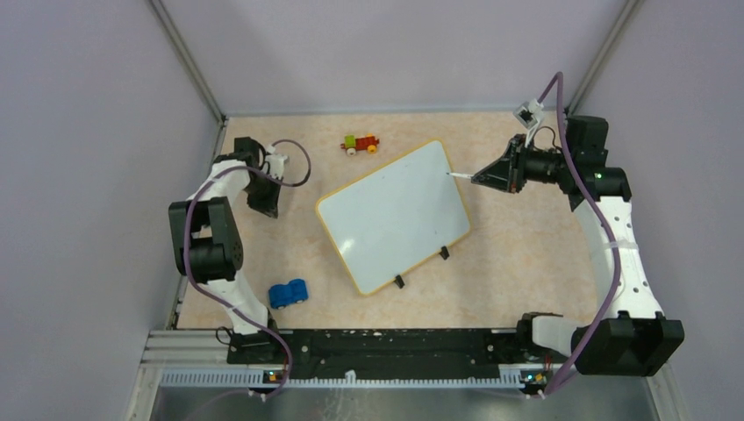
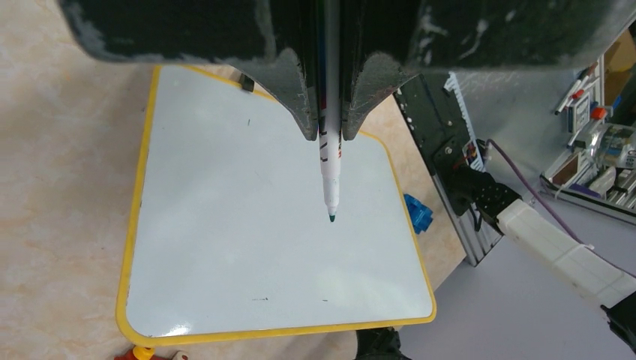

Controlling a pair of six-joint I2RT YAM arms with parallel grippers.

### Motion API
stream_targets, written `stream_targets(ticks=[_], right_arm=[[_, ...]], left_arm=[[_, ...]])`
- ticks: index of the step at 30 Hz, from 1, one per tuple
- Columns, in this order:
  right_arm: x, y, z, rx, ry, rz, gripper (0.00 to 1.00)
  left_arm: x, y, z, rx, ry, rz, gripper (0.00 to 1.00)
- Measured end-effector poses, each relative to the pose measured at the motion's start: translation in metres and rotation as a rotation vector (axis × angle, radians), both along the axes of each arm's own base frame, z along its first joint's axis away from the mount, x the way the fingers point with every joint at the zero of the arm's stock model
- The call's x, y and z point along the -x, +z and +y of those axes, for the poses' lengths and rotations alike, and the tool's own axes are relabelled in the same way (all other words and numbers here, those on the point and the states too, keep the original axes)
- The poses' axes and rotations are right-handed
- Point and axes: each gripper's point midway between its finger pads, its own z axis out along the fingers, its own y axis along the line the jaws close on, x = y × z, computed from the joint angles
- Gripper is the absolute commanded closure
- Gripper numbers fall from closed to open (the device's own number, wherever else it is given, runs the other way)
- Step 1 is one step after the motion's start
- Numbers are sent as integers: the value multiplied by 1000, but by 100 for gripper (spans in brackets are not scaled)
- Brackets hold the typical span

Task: Write a sentence on the whiteboard
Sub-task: Place the pen cap at the center of the board.

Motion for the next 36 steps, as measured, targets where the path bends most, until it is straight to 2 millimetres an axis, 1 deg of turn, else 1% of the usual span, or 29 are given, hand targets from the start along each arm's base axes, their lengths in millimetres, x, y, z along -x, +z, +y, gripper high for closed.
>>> stream_targets(ticks=[8,11,14,19,23,24,27,30,32,34,36], right_arm=[[1,1,0,5,3,-15,100],[1,1,0,5,4,-15,100],[1,1,0,5,4,-15,100],[1,1,0,6,5,-15,100],[2,0,0,9,9,-16,100],[2,0,1,9,9,-16,100],[2,0,2,9,14,-14,100],[1,-2,3,9,18,-6,100],[-1,-5,3,12,19,-1,100],[-2,-7,5,18,24,1,100],[-1,-9,9,25,40,-1,100]], left_arm=[[-7,-19,8,-39,3,2,85],[-4,-27,9,-43,3,19,82],[-6,-29,9,-46,3,15,73],[-5,-33,9,-46,-3,25,54],[-2,-34,8,-40,-5,42,48],[-1,-34,8,-39,-6,46,45],[-1,-28,6,-28,-9,51,37],[-6,-15,2,-6,-15,34,24],[-12,0,0,8,-16,5,13],[-18,20,-4,27,-16,-39,2],[-24,43,-9,55,-23,-96,1]])
